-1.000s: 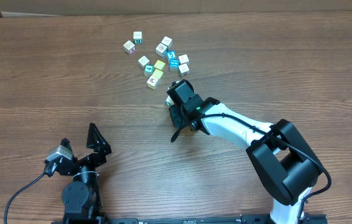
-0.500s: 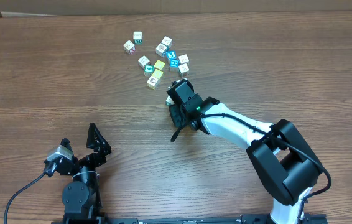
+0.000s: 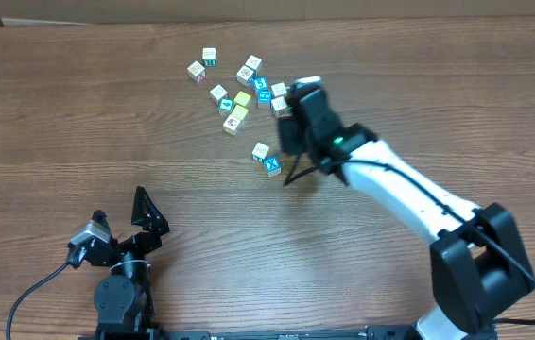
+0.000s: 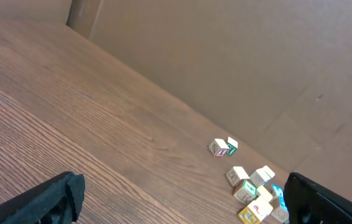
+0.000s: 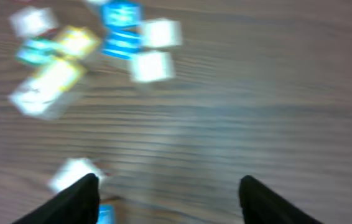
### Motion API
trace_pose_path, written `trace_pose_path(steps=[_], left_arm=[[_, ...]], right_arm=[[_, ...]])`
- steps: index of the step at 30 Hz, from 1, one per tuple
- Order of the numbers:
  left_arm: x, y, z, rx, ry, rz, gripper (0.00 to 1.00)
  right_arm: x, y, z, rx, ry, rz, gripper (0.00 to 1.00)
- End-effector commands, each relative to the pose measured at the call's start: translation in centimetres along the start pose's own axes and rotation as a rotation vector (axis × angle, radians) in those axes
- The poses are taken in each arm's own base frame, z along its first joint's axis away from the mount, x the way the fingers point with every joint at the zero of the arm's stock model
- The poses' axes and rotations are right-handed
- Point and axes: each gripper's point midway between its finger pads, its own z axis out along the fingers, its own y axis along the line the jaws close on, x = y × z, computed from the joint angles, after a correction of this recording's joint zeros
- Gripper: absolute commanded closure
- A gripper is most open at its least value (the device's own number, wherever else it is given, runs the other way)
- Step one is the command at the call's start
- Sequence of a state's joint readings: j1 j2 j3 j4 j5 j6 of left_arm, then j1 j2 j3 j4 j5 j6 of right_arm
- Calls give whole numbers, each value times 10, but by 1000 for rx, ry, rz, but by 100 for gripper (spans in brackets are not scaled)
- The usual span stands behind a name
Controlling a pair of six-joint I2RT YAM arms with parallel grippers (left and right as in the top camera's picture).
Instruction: Form a circle
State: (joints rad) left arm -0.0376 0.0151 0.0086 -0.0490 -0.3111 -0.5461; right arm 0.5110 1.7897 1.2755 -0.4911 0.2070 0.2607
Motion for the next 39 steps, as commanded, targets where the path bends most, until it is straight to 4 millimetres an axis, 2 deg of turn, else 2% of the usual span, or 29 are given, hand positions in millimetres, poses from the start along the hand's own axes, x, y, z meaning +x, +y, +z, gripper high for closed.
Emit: trace_pose_path(steps=[1, 3, 10, 14, 17, 21, 24, 39], left_arm=[[-1, 1, 0, -6, -10, 10, 1], [-1, 1, 0, -6, -10, 10, 1], [-1, 1, 0, -6, -10, 10, 0], [-1, 1, 0, -6, -10, 10, 0], [-1, 1, 0, -6, -10, 10, 1], [-1, 1, 0, -6, -10, 10, 1], [-1, 1, 0, -6, -10, 10, 1], [-1, 1, 0, -6, -10, 10, 0]], right_arm=[[-11, -44, -1, 73, -3, 74, 17], [-11, -71, 1, 113, 13, 116, 0], [0, -164, -1, 246, 74, 274, 0], [5, -204, -5, 298, 83, 348, 0], [7, -225, -8, 326, 82, 388, 0], [10, -243, -11, 349, 81, 422, 0], [10, -248, -12, 356, 80, 433, 0], [10, -248, -12, 356, 80, 433, 0]])
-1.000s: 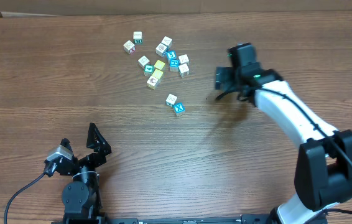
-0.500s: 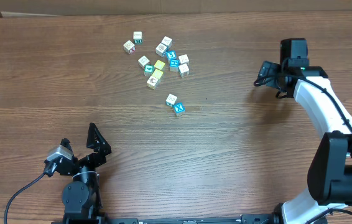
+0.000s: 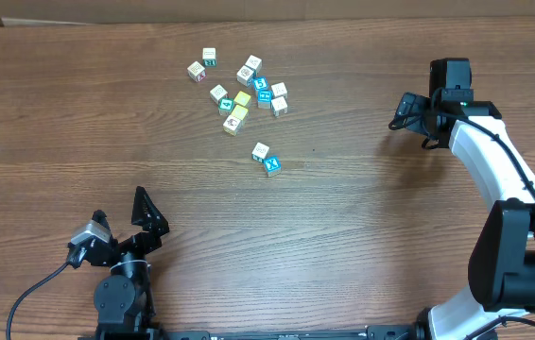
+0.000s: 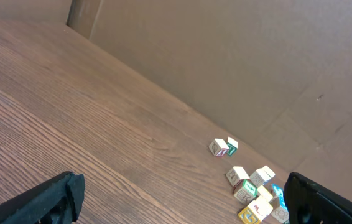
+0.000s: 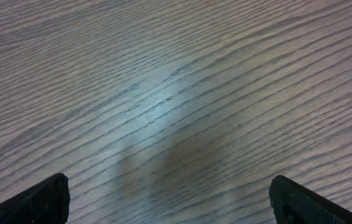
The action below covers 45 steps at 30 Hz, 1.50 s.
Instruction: Form a circle
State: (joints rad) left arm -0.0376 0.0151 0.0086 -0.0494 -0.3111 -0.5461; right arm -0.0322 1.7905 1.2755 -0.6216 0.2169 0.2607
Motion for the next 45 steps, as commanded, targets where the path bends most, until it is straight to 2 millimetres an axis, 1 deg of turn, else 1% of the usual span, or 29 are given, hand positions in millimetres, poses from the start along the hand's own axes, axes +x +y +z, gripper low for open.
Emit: trace_pose_path(steps=[1, 40, 42, 43, 45], left_arm=[[-1, 1, 0, -6, -11, 10, 0], [-2, 2, 0, -7, -12, 5, 1], [-5, -2, 0, 12, -22, 0, 0], [-3, -11, -1, 61, -9, 3, 0], [0, -30, -3, 166, 15, 64, 0]], right_arm=[[-8, -1, -6, 0, -26, 8, 0], [-8, -1, -6, 0, -25, 8, 0], [-8, -1, -6, 0, -25, 8, 0], [-8, -1, -6, 0, -26, 8, 0], [-8, -1, -6, 0, -26, 8, 0]])
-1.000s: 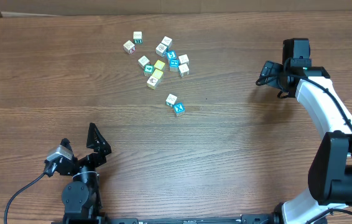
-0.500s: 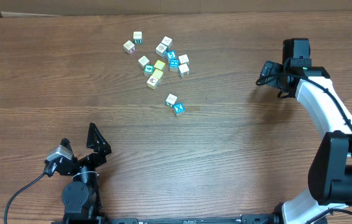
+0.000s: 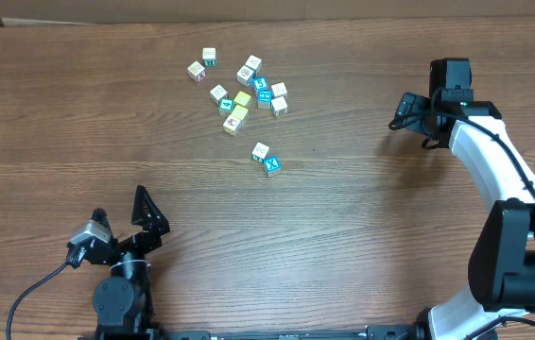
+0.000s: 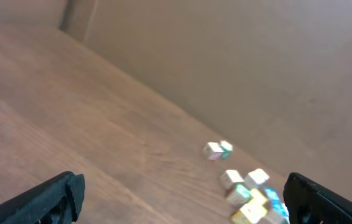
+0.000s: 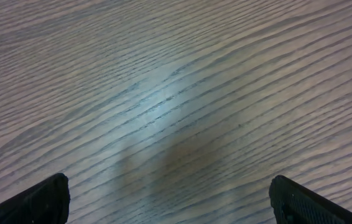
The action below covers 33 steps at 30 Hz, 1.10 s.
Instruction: Form a circle
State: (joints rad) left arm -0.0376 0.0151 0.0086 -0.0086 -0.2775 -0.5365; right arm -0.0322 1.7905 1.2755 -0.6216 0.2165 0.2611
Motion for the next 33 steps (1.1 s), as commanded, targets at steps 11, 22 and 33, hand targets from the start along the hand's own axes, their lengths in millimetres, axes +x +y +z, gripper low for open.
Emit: trace_pose_path(steps=[11, 22, 33], left_arm=[[-12, -53, -20, 206, 165, 165, 0], [-63, -128, 12, 258, 469, 282, 0], [-55, -173, 92, 120, 1036, 319, 0]], right_arm=[[-8, -1, -6, 0, -25, 8, 0], [-8, -1, -6, 0, -25, 8, 0], [-8, -1, -6, -1, -28, 8, 0]])
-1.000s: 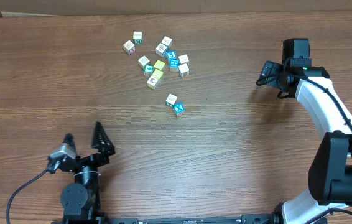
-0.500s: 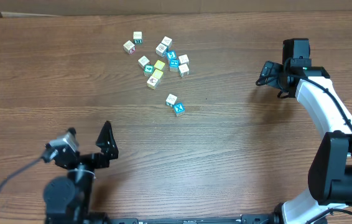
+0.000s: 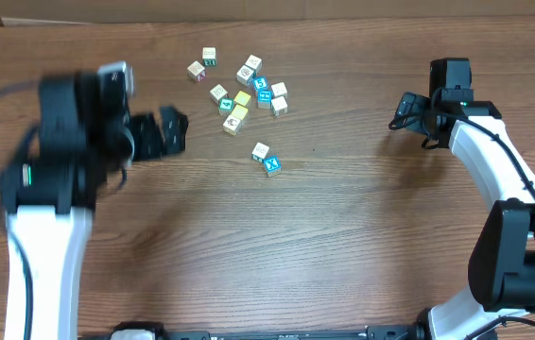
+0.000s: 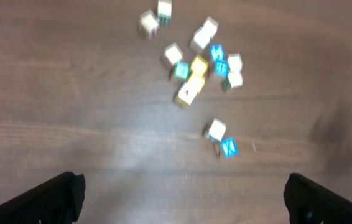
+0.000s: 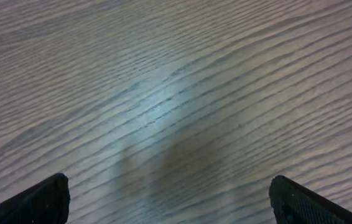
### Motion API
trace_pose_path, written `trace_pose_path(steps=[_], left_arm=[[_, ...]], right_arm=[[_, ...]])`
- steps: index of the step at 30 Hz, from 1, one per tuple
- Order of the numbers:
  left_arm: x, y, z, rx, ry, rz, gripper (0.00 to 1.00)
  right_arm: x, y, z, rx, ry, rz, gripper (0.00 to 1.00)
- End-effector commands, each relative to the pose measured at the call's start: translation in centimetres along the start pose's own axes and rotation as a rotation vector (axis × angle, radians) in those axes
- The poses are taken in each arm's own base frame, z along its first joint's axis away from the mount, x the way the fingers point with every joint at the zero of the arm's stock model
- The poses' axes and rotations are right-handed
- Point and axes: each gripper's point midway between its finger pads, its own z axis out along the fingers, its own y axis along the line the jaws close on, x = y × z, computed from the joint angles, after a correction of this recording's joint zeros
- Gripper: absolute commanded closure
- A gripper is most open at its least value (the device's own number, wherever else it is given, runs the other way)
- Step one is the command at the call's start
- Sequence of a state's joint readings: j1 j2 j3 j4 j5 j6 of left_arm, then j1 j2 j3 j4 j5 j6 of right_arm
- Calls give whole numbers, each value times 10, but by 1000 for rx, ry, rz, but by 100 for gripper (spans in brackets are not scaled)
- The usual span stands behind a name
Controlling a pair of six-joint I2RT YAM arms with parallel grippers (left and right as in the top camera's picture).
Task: Form a circle
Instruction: 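Raise the left arm and swing it over the block cluster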
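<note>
Several small lettered cubes lie in a loose cluster (image 3: 241, 98) at the back middle of the table, white, blue and yellow. A white cube (image 3: 261, 150) and a blue cube (image 3: 272, 165) sit apart in front of it, and two more (image 3: 201, 64) lie to its left. My left gripper (image 3: 159, 132) hovers open and blurred, left of the cluster. Its wrist view looks down on the cluster (image 4: 199, 64), with my left gripper (image 4: 182, 202) holding nothing. My right gripper (image 3: 409, 111) stands open at the far right, and in the wrist view my right gripper (image 5: 170, 202) has only bare wood below it.
A brown cardboard wall (image 3: 267, 8) runs along the table's back edge. The wooden table (image 3: 343, 236) stretches bare between the cubes and my right arm and across the whole front half.
My left arm has left its parked spot at the front left edge and now hangs over the table, left of the cubes, looking down on them. The right arm and the cubes are unchanged.
My right gripper was open over the right side of the cube cluster while the left arm sat parked. Then the right gripper stood at the far right over bare wood and stayed there. The cubes lie as before. Now the left arm is up beside the cubes.
</note>
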State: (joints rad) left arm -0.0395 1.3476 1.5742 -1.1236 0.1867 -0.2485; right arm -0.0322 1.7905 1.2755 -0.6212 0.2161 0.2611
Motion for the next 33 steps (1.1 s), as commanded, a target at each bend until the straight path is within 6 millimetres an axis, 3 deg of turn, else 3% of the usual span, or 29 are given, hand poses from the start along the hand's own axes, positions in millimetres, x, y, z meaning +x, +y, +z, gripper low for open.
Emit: trace_pose_path(steps=[1, 8, 12, 13, 14, 19, 21, 24, 33], left_arm=[[-29, -18, 15, 57, 49, 36, 0], [-62, -21, 73, 92, 55, 32, 1], [-70, -28, 96, 124, 48, 30, 79], [-68, -29, 101, 121, 56, 27, 91], [-66, -31, 106, 123, 69, 32, 96], [-48, -29, 139, 27, 138, 62, 89], [-40, -28, 154, -12, 164, 80, 73], [-27, -31, 175, -44, 204, 106, 63], [2, -32, 232, -72, 300, 134, 62]], right_arm=[[-8, -1, -6, 0, -27, 8, 0], [-8, -1, -6, 0, -28, 8, 0], [-8, -1, -6, 0, -27, 8, 0], [-8, -1, -6, 0, -27, 8, 0], [-8, -1, -6, 0, -28, 8, 0], [-8, -1, -6, 0, -28, 8, 0], [-8, -1, -6, 0, -27, 8, 0], [-8, -1, -6, 0, -27, 8, 0], [-8, -1, -6, 0, -28, 8, 0]])
